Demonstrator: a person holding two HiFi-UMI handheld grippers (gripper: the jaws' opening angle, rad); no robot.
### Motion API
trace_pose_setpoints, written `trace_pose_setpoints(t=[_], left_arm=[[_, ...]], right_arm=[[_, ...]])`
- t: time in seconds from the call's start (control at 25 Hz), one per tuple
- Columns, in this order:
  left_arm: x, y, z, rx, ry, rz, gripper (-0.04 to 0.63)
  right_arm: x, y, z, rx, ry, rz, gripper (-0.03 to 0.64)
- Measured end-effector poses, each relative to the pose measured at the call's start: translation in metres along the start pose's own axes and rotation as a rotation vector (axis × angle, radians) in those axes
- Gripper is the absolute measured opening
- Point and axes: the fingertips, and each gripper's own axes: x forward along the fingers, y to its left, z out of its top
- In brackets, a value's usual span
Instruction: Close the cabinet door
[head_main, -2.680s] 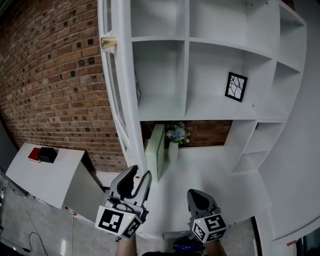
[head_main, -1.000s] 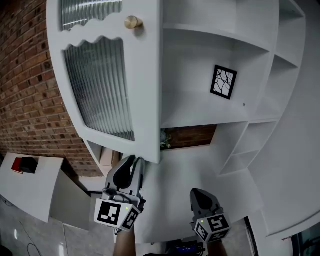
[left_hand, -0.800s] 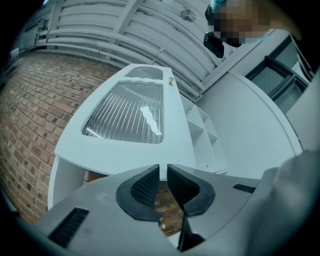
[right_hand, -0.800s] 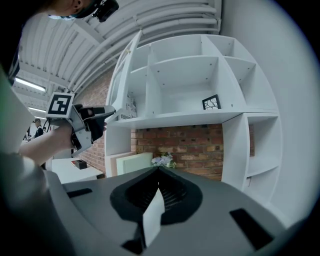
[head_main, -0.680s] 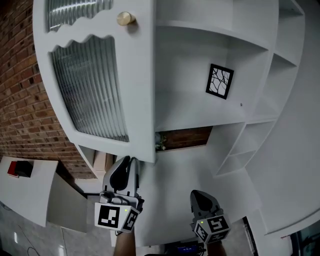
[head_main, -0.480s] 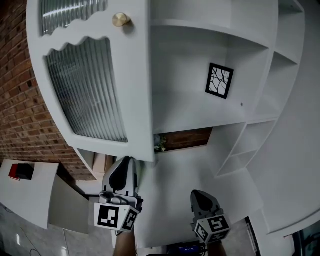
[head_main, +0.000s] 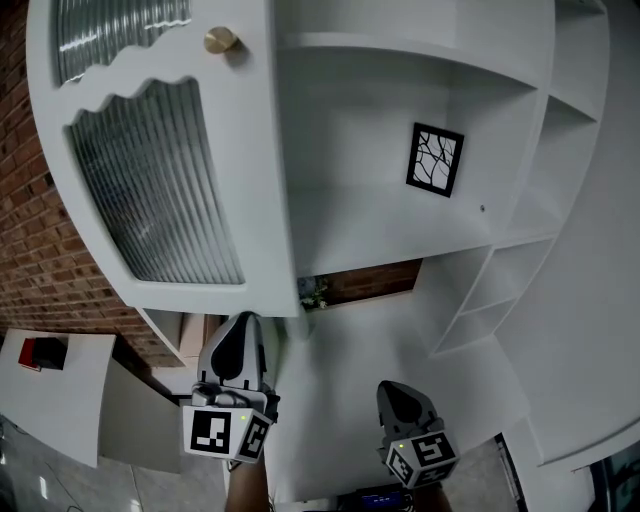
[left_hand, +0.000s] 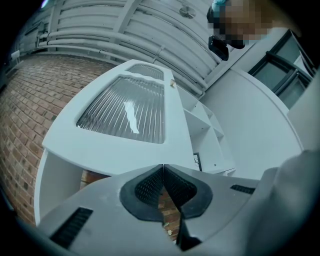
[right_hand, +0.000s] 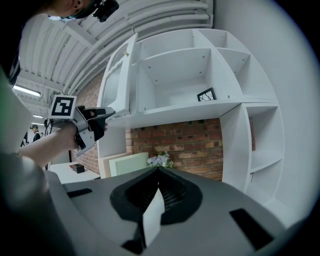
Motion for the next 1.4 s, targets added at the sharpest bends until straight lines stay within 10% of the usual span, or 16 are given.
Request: trace_pose_setpoints(t=[1.4], left_arm=[[0.018,0.009,-0.014,0.039,0.056,0.025,0.014]], right_arm=[[0.013,-0.007,0.009,-0.007,-0.012,0.016,0.002]])
